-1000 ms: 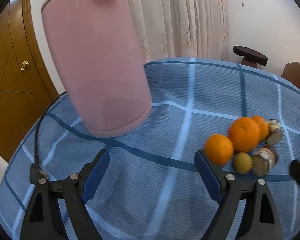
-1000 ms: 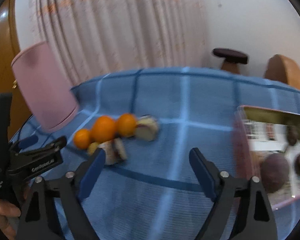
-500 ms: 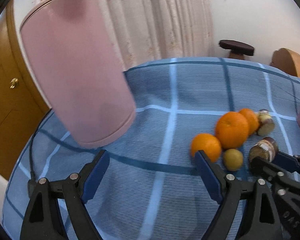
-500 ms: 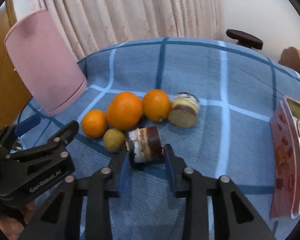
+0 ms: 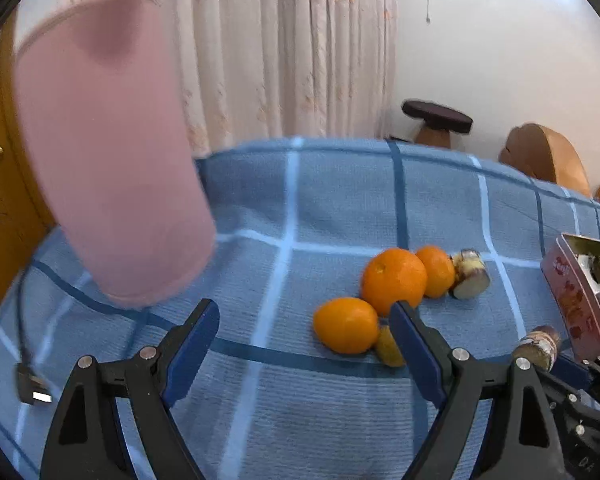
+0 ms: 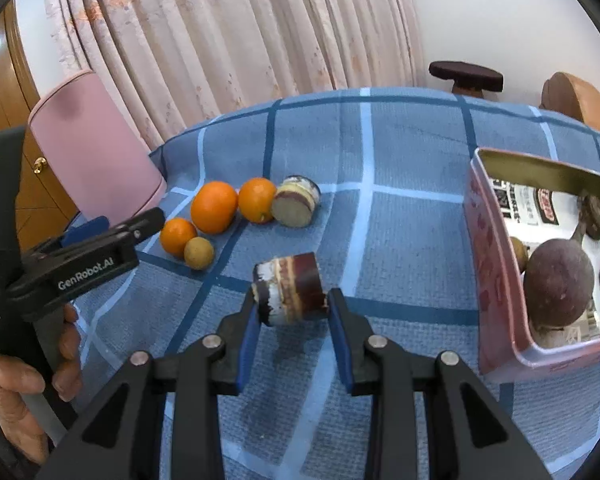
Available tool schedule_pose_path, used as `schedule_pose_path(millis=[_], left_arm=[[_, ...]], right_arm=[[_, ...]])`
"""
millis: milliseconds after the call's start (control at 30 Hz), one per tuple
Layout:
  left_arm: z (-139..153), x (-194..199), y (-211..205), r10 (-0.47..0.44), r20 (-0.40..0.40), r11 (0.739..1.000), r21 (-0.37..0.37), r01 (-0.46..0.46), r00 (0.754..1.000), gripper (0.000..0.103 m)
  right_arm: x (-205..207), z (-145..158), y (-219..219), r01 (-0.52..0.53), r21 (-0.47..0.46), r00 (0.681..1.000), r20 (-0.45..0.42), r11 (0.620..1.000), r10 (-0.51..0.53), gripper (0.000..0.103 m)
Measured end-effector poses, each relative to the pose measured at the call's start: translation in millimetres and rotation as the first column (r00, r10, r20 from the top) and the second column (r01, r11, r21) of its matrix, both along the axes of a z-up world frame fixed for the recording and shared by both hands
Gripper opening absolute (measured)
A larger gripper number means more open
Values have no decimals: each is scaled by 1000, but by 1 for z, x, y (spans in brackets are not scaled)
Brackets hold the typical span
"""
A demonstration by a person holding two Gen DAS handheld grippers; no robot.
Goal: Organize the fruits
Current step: 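Grasp an orange with the left tool while the right tool lifts the cylinder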
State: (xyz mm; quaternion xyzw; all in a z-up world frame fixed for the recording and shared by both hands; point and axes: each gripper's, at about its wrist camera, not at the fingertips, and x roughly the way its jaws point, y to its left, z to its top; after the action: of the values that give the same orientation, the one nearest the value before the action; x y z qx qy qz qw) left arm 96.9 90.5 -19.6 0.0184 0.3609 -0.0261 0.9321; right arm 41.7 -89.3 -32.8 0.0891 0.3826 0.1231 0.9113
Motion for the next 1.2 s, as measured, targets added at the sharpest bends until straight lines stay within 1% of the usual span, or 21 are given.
schedule_pose_path(millis=[67, 133, 233, 300, 333, 367, 400, 433, 533, 600, 700, 767, 833, 867, 900, 933, 1000, 1067, 1133, 1167, 1200], left_arm=[[-6, 7, -8, -3, -22, 999, 33, 4, 1000, 88], [-10, 14, -13, -6, -43, 999, 47, 8, 999, 88], [-9, 18, -6, 5, -46, 1000, -5, -5, 999, 86], [-10, 20, 3, 11, -55, 999, -46, -14, 998, 79], [-11, 20, 6, 2, -74, 997, -76, -7, 997, 78], [-12, 19, 11, -11, -97, 993, -121, 0, 995, 76], [-13, 17, 17, -20, -119, 986, -165, 0, 993, 76], [-13, 15, 19, -26, -127, 984, -181, 3, 992, 76], [-11, 12, 22, -22, -126, 983, -184, -1, 992, 76], [-11, 18, 18, -10, -131, 983, -182, -14, 991, 76], [-12, 34, 6, 30, -137, 988, -144, -50, 990, 77], [-10, 38, 0, 37, -143, 989, -138, -57, 989, 77], [-12, 38, -4, 13, -172, 988, -147, -39, 985, 73], [-15, 37, -6, -4, -203, 990, -141, -25, 979, 63], [-13, 31, -7, -7, -178, 993, -114, -14, 984, 55], [-11, 28, -4, -12, -175, 992, -125, -10, 985, 52], [-11, 25, 9, -24, -193, 978, -208, -17, 981, 50], [-13, 27, 17, -22, -182, 967, -253, -25, 983, 50], [-16, 31, 16, -9, -156, 970, -241, -29, 988, 50], [-16, 31, 11, -5, -144, 978, -209, -25, 990, 49], [-15, 30, 5, -12, -128, 985, -170, -10, 992, 45]], right_arm=[[-1, 0, -2, 0, 9, 1000, 0, 1000, 0, 36], [-2, 0, -3, -2, 10, 1000, -1, 1000, 2, 36], [-1, -1, -3, -12, 13, 1000, -9, 1000, 12, 36], [1, -2, -2, -15, 19, 1000, -14, 1000, 16, 36], [2, -2, -2, -16, 20, 1000, -16, 1000, 16, 36], [2, -2, -3, -17, 22, 1000, -17, 1000, 18, 36], [2, -2, -3, -18, 24, 1000, -17, 1000, 18, 36], [2, -2, -3, -18, 24, 1000, -17, 1000, 18, 36], [1, -2, -4, -20, 21, 1000, -17, 1000, 20, 36], [1, -2, -4, -20, 19, 1000, -16, 1000, 20, 36], [1, -3, -4, -19, 22, 1000, -19, 1000, 19, 36], [2, -4, -5, -18, 26, 1000, -25, 999, 19, 36], [3, -5, -5, -20, 29, 999, -33, 999, 21, 36], [4, -5, -5, -21, 31, 999, -37, 999, 22, 36], [4, -6, -5, -22, 33, 999, -39, 999, 23, 36], [4, -6, -5, -22, 35, 999, -40, 999, 24, 36], [4, -6, -6, -23, 35, 999, -38, 999, 24, 36], [3, -5, -6, -26, 34, 999, -31, 999, 27, 36], [2, -4, -5, -28, 32, 999, -24, 999, 28, 36], [1, -3, -5, -27, 32, 999, -17, 999, 27, 36], [0, -2, -5, -23, 33, 1000, -6, 999, 23, 36]])
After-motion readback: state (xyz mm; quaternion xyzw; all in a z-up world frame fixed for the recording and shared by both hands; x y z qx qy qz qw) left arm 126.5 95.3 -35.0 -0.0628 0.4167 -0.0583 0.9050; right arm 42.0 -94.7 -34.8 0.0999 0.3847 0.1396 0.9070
